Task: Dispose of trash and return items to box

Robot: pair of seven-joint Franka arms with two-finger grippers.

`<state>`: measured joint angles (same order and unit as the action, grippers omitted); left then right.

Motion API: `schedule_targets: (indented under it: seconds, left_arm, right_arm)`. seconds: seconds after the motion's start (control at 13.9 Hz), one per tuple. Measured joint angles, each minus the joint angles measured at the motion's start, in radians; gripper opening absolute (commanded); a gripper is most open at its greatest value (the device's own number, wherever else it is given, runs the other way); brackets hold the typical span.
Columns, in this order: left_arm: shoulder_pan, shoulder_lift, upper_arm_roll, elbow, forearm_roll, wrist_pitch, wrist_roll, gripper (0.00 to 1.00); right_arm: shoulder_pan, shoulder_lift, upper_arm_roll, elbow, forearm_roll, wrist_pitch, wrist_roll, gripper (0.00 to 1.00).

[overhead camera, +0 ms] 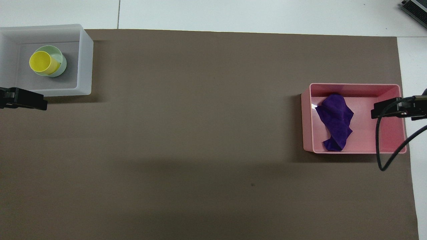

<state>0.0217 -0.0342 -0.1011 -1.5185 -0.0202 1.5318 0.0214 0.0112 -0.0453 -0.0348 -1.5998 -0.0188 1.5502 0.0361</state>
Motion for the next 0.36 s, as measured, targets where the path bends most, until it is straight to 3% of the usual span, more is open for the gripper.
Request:
schedule_targets:
  seconds: [0.36]
  left_arm:
    - [0.000, -0.004, 0.000, -0.004, 0.000, 0.000, 0.000, 1.00]
  right_arm:
    - [0.000, 0.000, 0.000, 0.000, 0.000, 0.000, 0.000, 1.00]
